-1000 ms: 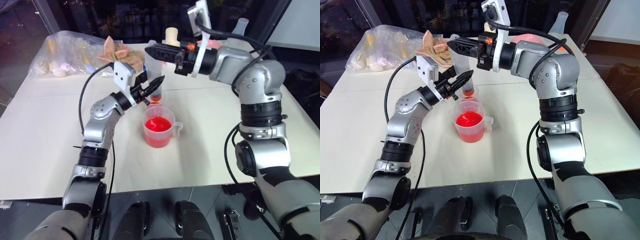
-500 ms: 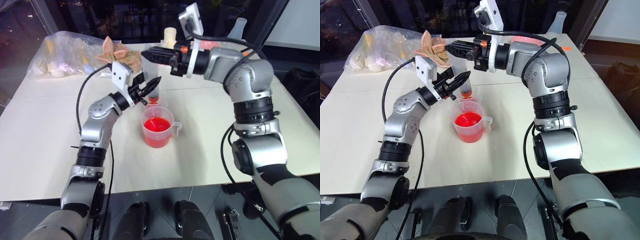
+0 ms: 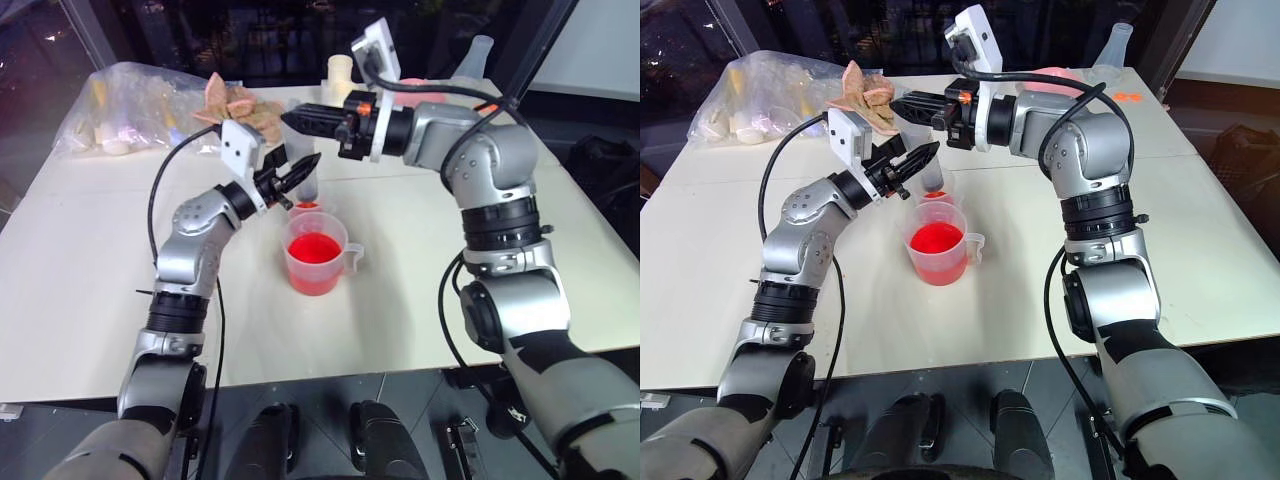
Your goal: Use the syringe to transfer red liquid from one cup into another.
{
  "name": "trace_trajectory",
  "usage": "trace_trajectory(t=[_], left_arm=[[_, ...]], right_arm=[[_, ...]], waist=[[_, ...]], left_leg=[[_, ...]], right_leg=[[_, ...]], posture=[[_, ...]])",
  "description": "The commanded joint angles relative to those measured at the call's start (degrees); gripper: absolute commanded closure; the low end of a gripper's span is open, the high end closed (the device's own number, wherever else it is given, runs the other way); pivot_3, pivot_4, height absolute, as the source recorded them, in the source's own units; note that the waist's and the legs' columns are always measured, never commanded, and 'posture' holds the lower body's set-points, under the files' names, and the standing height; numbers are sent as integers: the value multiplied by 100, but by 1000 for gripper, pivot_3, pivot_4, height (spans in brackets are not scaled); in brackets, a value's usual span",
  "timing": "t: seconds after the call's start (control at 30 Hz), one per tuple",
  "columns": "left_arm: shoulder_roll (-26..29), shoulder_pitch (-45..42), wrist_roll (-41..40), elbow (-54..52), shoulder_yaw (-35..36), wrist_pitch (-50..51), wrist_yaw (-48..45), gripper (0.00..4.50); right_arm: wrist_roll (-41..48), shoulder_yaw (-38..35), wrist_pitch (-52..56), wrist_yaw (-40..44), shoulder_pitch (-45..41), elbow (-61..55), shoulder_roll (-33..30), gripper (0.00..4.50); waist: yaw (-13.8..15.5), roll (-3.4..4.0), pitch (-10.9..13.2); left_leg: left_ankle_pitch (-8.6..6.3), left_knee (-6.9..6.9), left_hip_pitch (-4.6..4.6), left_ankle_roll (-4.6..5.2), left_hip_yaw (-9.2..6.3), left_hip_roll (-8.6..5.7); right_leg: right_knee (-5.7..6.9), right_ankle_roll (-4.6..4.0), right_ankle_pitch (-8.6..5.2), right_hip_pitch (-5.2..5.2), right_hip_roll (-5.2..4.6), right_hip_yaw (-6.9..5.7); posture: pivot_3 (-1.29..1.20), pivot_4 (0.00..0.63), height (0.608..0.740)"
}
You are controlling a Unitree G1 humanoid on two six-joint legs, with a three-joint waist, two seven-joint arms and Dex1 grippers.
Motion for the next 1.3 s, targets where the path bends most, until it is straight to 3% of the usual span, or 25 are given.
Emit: trace_trajectory(t=[0.03, 0.4, 0.53, 0.6, 1.07, 1.3], left_arm=[[-4, -268, -239, -663, 196, -114, 29, 3027], [21, -173, -228, -690, 211, -64, 60, 3027], [9, -115, -225, -726, 215, -31, 75, 3027], [-18, -116, -317, -758, 257, 108, 114, 3027], [-33, -72, -621, -997, 385, 560, 300, 3027], [38, -604, -860, -1027, 574, 1258, 731, 3027]], right_arm=[[-87, 349, 134, 120, 145, 30, 166, 4442], [85, 142, 312, 122, 105, -142, 226, 4442], [132, 26, 386, 35, 69, -238, 188, 3234], [166, -27, 460, 9, 81, -357, 100, 2191], [985, -926, 1667, -159, 472, -1716, -1350, 2191], [1308, -1138, 1957, -421, 752, -2190, -1497, 2191]], waist=[[1, 0, 0], [-2, 0, 0], [-7, 0, 0], [-2, 0, 0], [15, 0, 0], [24, 0, 0]], left_leg=[[0, 0, 0, 0, 0, 0], [1, 0, 0, -1, 0, 0], [0, 0, 0, -1, 0, 0], [1, 0, 0, -1, 0, 0], [-11, 1, -1, 18, -3, -2], [-13, 3, -1, 23, -3, 0]], right_leg=[[0, 0, 0, 0, 0, 0], [1, 0, 0, -1, 0, 0], [1, 0, 0, -1, 0, 0], [2, 0, 0, -1, 0, 0], [-1, 0, 0, 2, -3, -1], [0, 0, 0, 3, -1, 0]], posture=[[0, 150, 740], [0, 150, 740], [0, 150, 740], [0, 150, 740], [0, 150, 740], [0, 150, 740]])
